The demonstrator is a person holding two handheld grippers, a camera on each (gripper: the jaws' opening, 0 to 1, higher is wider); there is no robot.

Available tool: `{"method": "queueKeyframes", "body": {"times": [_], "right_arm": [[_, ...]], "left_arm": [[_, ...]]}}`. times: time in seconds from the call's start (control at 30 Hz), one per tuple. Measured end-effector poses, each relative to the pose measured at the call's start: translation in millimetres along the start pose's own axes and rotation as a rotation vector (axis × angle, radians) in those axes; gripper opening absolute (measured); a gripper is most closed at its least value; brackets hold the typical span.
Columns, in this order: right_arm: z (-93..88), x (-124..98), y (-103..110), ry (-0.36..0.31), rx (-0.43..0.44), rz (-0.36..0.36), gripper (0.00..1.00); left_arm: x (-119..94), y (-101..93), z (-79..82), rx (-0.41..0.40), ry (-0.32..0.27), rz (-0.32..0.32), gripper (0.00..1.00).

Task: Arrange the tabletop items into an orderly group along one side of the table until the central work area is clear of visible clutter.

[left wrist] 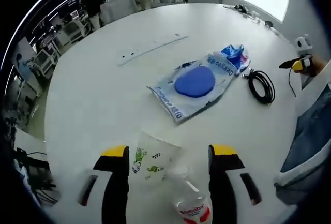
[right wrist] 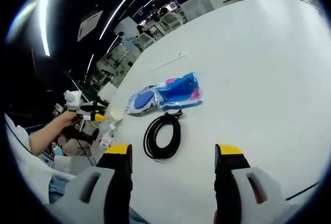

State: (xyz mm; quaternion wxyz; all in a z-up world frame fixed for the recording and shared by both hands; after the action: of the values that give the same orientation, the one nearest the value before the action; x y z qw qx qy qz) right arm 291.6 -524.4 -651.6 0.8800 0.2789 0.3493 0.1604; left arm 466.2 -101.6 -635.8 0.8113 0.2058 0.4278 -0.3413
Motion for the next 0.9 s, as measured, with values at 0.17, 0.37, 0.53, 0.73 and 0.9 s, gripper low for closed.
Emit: {"method": "queueKeyframes", "body": {"times": [0.17, 0.37, 0.53, 0.73, 0.9], "right_arm": [[0.6, 5, 3, 0.003, 0.01, -0.017, 0.63], [2.0, 13, 12, 0.013, 0.011, -0.024, 0.62], [1.2, 17, 13, 0.04, 0.005, -0.028, 0.62], [6.1, 19, 10, 0.051, -0.006, -0.031, 0.61], [9.0, 23, 13, 0.048, -0.014, -0.019, 0.61]], "left_arm": [[13, 5.4, -8.4, 0.058, 0.065, -0.045, 0.51], [23, 12.0, -9.7, 0.084, 0.084, -0.072, 0.42], [29, 15.4, -10.0, 0.106, 0.088, -0.09, 0.41], [30, 18.0, -9.4, 0.103, 0.074, -0.103, 0.36], [24, 18.7, -10.9, 0.102, 0.062, -0.099, 0.33]]}}
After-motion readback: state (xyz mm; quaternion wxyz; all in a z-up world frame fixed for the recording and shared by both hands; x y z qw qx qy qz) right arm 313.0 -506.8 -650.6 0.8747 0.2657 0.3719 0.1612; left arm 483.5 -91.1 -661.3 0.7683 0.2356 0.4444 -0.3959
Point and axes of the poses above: the point that each gripper's makers call its tool centre point, and the gripper's own axes: x roughly forward along the fingers, y roughly to its left, z roughly out of its top, the point moved 6 cm from there along -x, roughly backward along the fingers, and after that the axes turned 5 degrees about -y, right-handed, at the moved point
